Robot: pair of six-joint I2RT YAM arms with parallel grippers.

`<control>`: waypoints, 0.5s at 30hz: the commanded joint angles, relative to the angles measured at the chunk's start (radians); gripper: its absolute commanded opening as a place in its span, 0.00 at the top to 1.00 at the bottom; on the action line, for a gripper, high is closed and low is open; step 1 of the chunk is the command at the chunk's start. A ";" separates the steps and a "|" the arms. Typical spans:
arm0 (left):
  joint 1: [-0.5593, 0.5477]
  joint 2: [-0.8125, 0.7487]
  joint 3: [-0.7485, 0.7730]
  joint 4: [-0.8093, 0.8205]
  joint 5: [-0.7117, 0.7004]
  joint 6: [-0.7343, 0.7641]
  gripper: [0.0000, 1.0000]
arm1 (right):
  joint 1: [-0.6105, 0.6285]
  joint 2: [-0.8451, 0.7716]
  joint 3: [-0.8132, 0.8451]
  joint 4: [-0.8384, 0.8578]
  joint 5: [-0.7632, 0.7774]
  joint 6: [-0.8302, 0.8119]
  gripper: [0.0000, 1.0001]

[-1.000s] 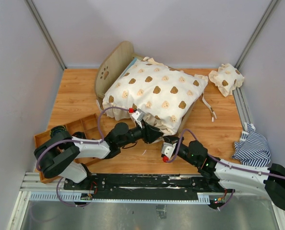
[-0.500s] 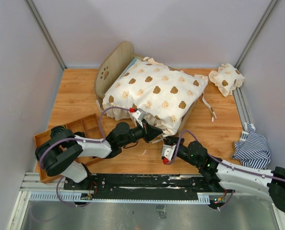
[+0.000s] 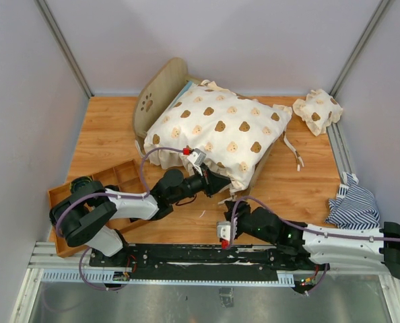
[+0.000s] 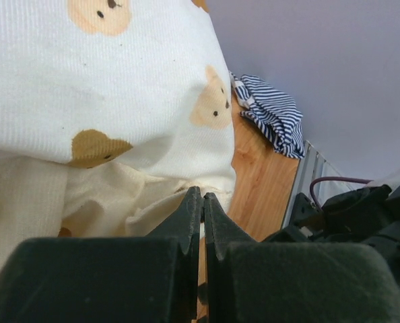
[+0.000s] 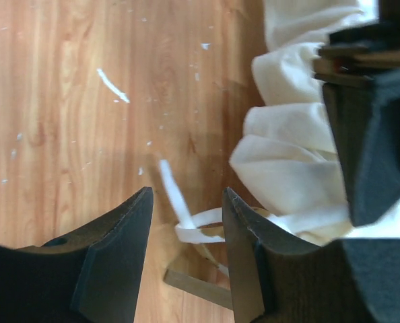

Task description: Set up the pet bed

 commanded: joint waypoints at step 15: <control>-0.001 0.004 0.026 0.026 -0.018 -0.014 1.00 | 0.065 0.441 0.170 -0.047 0.273 -0.274 0.52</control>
